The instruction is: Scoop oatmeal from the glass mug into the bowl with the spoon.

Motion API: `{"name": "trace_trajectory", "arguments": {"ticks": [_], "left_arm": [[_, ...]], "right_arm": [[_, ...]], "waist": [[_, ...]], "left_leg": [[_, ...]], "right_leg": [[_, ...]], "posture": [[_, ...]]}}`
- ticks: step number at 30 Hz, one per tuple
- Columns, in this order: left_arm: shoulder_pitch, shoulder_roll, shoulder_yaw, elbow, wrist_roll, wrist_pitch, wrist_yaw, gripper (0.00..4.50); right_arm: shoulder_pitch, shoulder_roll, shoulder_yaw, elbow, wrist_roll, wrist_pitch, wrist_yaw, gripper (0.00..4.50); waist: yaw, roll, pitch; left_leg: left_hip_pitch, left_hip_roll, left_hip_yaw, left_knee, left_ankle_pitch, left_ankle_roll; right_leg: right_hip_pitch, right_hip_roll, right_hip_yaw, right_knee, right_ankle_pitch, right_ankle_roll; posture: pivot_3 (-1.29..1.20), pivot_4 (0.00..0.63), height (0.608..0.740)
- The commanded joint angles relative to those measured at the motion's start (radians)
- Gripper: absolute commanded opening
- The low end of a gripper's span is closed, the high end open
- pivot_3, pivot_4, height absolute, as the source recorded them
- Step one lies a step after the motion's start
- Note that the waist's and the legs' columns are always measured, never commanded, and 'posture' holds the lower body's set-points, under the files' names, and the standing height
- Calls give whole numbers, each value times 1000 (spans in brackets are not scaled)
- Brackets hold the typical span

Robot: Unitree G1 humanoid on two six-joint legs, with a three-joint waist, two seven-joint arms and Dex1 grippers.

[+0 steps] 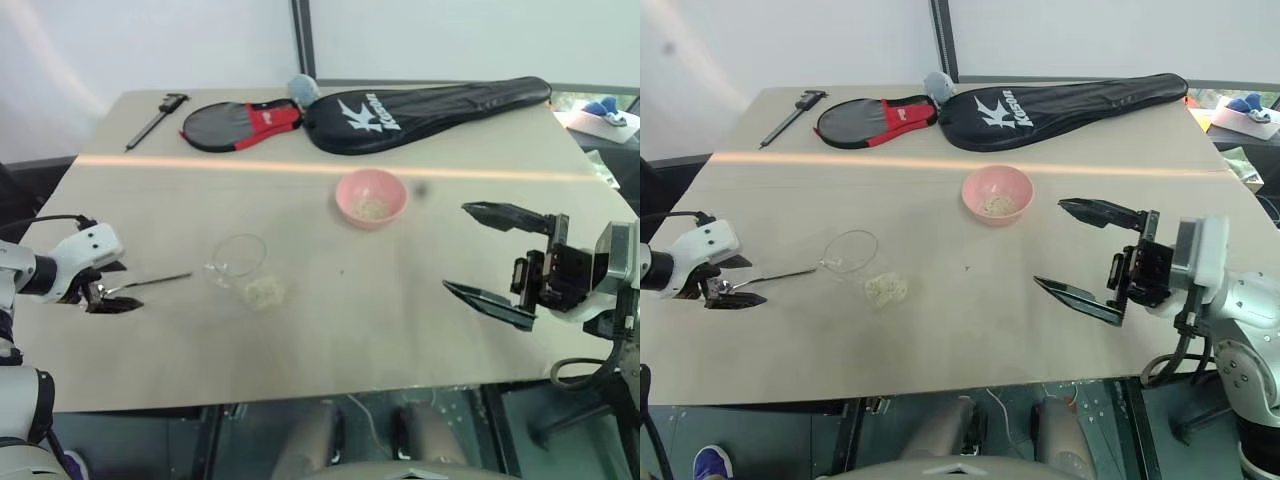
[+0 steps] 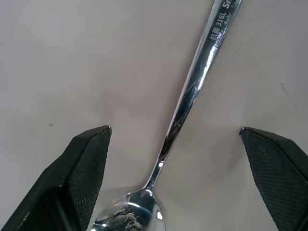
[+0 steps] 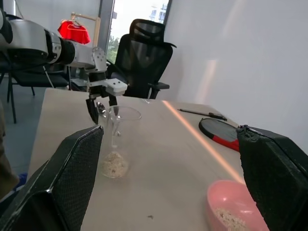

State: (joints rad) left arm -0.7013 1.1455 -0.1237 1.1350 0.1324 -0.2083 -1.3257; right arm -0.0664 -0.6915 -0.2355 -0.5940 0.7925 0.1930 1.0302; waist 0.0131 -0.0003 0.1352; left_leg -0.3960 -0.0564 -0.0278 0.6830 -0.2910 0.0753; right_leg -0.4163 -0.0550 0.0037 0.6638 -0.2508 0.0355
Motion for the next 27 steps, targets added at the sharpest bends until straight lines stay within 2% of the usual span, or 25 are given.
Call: {"name": "trace_trajectory", "arguments": {"ticks": [1,5,6,7,10,15,17,22,27], "left_arm": [[-2,-22,-9,56,39,-34,68,4476],[-5,-29,-13,81,50,-53,90,4476],[-5,-29,-15,85,53,-55,89,3981],[-2,-27,-17,88,56,-61,85,3877],[1,-25,-15,95,59,-69,90,2843],[18,-25,9,95,30,-73,62,635],[26,-27,32,88,0,-65,25,66],[38,-34,119,56,-94,-32,-45,66],[45,-60,248,-39,-249,109,-113,66]], "right_arm": [[2,-34,-24,-28,31,-4,55,4500],[-30,-70,-18,-6,53,14,94,4500],[-41,-74,-15,0,54,16,96,4500],[-51,-75,-11,5,54,18,98,4500],[-69,-73,-5,13,53,25,104,4500],[-83,-62,10,18,50,31,102,4500],[-85,-59,15,20,47,33,101,4500],[-92,-51,22,21,48,38,96,4500],[-124,-35,40,36,44,42,93,4500]], "waist": [[1,2,-1],[0,5,-2],[0,5,-2],[0,6,-2],[0,6,-2],[-1,5,-2],[-1,5,-2],[0,3,-1],[2,-2,2]], "left_leg": [[1,0,0,0,0,0],[5,0,0,0,0,1],[6,0,0,0,0,1],[7,0,0,0,0,1],[11,1,0,0,0,1],[11,1,1,0,0,1],[11,1,1,0,0,1],[9,1,1,0,-1,1],[0,1,-1,4,0,1]], "right_leg": [[1,0,0,1,0,0],[3,0,-1,3,0,0],[4,0,0,3,0,0],[5,0,0,4,0,0],[7,0,0,5,0,0],[7,0,1,5,0,0],[7,0,1,5,0,0],[6,0,1,3,0,0],[1,0,-2,2,0,0]], "posture": [[0,150,740],[0,150,740],[0,150,740],[0,150,740],[0,150,740],[0,150,740],[0,150,740],[0,150,740],[0,150,740]]}}
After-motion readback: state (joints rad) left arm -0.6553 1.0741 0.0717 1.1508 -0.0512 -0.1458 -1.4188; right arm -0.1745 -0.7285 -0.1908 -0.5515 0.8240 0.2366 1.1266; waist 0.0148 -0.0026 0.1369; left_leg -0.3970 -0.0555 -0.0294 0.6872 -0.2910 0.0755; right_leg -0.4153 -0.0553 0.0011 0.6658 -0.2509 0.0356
